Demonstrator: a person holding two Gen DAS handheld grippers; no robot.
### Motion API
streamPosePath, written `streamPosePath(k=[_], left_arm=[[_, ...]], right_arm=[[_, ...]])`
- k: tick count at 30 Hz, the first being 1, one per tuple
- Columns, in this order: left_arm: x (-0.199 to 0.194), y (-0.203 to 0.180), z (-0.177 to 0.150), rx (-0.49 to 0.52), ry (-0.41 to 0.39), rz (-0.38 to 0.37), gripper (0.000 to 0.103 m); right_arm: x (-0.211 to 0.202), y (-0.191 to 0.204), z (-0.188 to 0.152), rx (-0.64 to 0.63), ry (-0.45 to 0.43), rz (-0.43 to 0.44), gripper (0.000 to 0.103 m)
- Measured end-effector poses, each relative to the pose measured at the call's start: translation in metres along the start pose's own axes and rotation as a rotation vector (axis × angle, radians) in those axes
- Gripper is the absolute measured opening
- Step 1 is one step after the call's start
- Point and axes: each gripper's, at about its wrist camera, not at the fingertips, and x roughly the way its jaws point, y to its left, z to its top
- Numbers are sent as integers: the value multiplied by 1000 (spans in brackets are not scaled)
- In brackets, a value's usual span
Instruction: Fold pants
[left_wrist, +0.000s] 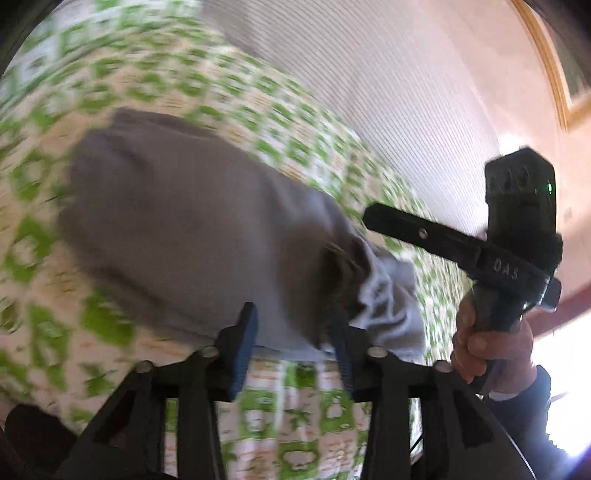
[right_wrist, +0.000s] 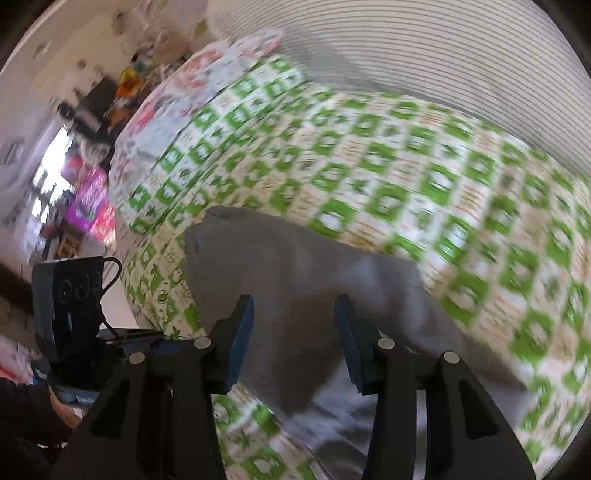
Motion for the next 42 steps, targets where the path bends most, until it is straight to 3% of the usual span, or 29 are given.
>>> streamPosePath(k=[13,19,24,26,29,30,33,36,42], left_arm=[[-31,87,12,-291,-121,93,60],[-33,100,16,-317,-123,72,64],[-19,103,21,-310,-108,94,69],[-17,99,22,-289,-116,117,69],[-15,93,23,-233,-127,154,63],[-14,92,23,-220,-133,160,48],[-13,95,24,-231,-137,117,30],[-23,90,22,-209,-145,82,22],[-42,46,21,-119,-188,55,18]], right_arm=[[82,70,83,-186,159,73,50],[132,92,105,-226,261,79,54],[168,101,108,-282,359,5,60],[176,100,107,-291,358,-18,60],[176,101,104,-300,329,-26,41],[174,100,102,-300,318,-31,37],[156,98,99,-293,263,-20,32],[130,94,95,-273,198,15,32],[68,75,90,-212,85,84,32]])
